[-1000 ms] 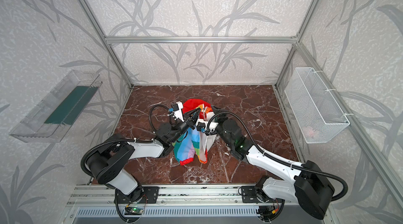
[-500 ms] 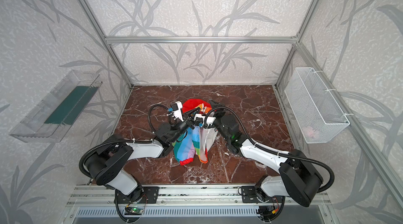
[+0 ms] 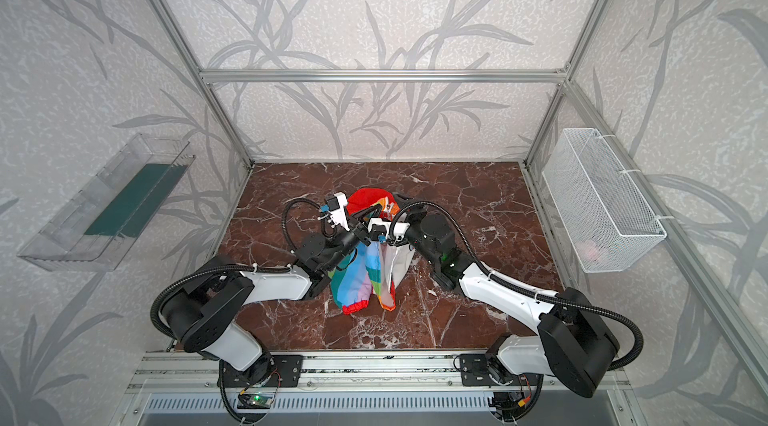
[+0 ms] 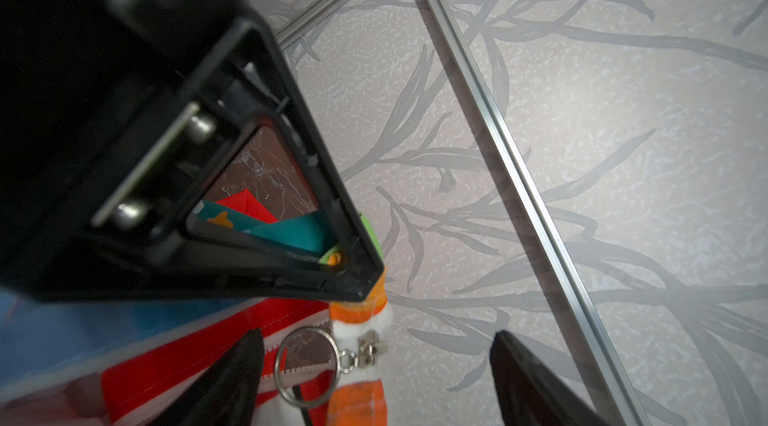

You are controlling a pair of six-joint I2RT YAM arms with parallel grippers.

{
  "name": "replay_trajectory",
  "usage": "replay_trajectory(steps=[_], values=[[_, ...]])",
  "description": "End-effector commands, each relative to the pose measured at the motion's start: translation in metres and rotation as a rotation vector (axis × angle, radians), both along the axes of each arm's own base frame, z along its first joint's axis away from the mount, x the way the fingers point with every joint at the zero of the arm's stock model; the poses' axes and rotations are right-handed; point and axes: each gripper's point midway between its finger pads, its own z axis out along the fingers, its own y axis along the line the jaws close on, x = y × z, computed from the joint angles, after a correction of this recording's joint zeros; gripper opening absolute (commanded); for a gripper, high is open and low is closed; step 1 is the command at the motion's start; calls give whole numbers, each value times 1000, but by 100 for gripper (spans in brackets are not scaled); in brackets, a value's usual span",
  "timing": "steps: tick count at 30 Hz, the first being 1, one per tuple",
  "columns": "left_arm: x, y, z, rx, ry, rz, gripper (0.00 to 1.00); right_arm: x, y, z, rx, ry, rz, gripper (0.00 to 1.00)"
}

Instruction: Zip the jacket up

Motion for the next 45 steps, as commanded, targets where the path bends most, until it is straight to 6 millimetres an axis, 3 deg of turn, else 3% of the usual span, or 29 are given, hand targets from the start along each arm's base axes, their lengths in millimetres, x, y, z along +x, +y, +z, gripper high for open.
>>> replay_trajectory(steps=[1, 19, 45], values=[[-1, 1, 21, -48, -41, 3, 0, -1, -2, 28, 63, -25, 4, 80], [1, -3, 20, -59, -28, -14, 0, -6, -10, 34, 120, 0, 0, 62], [1, -3, 18, -54, -25, -11, 0, -14, -6, 25, 115, 139, 71, 18]])
